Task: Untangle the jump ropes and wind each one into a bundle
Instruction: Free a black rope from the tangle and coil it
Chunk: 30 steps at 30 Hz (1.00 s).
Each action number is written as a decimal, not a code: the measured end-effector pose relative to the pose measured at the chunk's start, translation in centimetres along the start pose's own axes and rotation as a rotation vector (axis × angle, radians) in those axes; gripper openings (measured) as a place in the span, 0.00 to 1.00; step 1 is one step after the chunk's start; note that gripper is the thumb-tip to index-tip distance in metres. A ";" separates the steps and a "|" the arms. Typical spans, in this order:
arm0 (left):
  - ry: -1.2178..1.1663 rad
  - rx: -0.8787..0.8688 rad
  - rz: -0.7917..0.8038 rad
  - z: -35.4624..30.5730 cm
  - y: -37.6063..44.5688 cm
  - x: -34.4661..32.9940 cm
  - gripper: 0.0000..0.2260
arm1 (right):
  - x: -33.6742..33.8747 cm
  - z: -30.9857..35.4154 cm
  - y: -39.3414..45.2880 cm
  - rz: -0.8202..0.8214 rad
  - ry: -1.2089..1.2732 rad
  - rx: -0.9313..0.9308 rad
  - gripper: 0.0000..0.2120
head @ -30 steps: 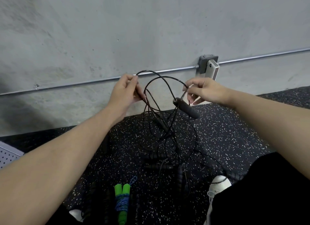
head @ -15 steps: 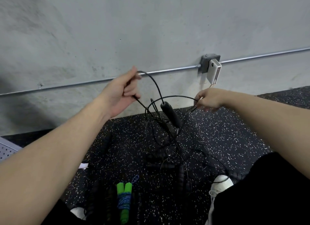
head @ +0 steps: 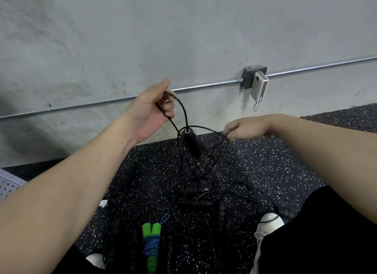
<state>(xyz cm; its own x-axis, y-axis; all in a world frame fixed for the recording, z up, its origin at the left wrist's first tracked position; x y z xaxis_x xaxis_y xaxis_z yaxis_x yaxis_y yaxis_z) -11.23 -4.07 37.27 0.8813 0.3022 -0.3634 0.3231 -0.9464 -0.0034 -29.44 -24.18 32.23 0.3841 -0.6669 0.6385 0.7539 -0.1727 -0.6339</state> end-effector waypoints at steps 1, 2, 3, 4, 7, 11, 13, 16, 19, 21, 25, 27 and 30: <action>0.002 -0.010 0.000 0.1 0.0 -0.4 0.12 | -0.1 1.1 -0.2 0.020 -0.018 0.061 0.08; -0.001 -0.016 0.002 0.1 0.1 -0.8 0.11 | -0.2 2.2 -0.2 0.018 -0.023 0.125 0.07; -0.006 -0.021 0.006 0.2 0.1 -1.0 0.12 | -0.3 3.2 -0.2 -0.007 0.000 0.193 0.08; -0.014 -0.025 0.013 0.3 0.1 -1.1 0.14 | -0.4 4.2 0.0 -0.051 0.057 0.259 0.09; -0.055 -0.037 0.006 0.4 0.2 -0.9 0.18 | -1.0 6.8 -0.1 -0.061 0.345 0.380 0.11; -0.131 -0.059 -0.045 0.1 0.2 -0.1 0.16 | -1.3 7.8 -0.4 0.023 0.438 0.448 0.14; -0.182 -0.061 -0.076 -0.2 0.0 -0.1 0.14 | -0.8 7.7 -1.1 0.013 0.480 0.443 0.12; -0.252 -0.080 -0.127 -0.9 -0.4 -0.1 0.14 | 0.0 6.5 -1.6 -0.036 0.464 0.374 0.10; -0.277 -0.074 -0.160 -1.0 -0.5 0.1 0.19 | 0.6 4.5 -1.1 -0.251 0.339 0.198 0.12; -0.276 -0.067 -0.179 -0.6 -0.7 0.2 0.21 | 1.0 3.5 -0.9 -0.385 0.250 0.088 0.15; -0.237 -0.020 -0.254 -0.6 -0.7 0.9 0.17 | 1.0 3.5 -1.0 -0.338 0.247 0.104 0.13; -0.105 0.067 -0.328 -0.8 -0.6 1.8 0.10 | 1.1 3.6 -0.9 -0.419 0.316 0.149 0.13; 0.135 0.261 -0.421 -0.9 -0.8 3.3 0.08 | 1.5 3.5 -0.8 -0.537 0.271 0.131 0.12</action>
<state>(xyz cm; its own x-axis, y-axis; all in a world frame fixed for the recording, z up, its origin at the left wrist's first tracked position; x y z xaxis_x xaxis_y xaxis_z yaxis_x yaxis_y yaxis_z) -8.29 -2.25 36.96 0.7355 0.6592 -0.1567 0.5782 -0.7312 -0.3621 -27.57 -22.46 35.20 -0.2038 -0.6746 0.7095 0.8702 -0.4570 -0.1844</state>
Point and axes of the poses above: each hand's wrist, its own y-axis towards the middle knuckle, its own x-axis out of the back of the hand, z = x × y, the point moved 1 cm from there along y, towards the middle knuckle, and after that the axes turned 10 degrees about z, right-handed, at the moved point
